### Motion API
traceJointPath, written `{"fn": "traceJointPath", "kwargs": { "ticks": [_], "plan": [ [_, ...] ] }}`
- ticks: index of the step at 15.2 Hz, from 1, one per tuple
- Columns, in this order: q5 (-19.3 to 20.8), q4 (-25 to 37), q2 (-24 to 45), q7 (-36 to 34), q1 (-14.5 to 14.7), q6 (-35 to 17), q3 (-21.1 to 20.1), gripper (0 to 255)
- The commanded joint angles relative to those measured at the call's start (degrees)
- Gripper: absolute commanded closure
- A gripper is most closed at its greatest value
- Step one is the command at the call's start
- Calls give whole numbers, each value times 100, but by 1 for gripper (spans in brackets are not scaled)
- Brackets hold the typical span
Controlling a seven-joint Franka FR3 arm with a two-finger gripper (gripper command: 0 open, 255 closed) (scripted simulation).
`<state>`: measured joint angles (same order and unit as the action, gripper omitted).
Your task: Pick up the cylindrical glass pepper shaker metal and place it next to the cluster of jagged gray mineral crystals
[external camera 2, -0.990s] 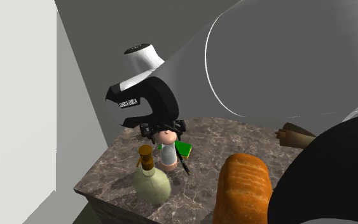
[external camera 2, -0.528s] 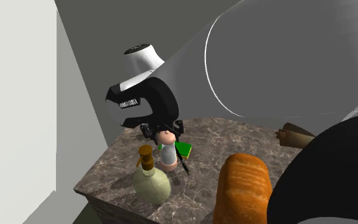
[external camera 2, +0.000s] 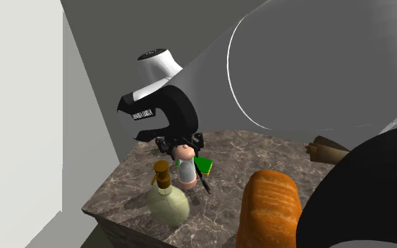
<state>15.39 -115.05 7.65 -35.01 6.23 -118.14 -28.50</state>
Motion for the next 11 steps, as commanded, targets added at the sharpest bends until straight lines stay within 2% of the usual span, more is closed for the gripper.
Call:
{"fn": "traceJointPath", "kwargs": {
  "ticks": [1,11],
  "plan": [
    [-30,36,-34,28,-2,64,-6,255],
    [-254,500,-317,266,-24,746,-32,255]
  ]
}}
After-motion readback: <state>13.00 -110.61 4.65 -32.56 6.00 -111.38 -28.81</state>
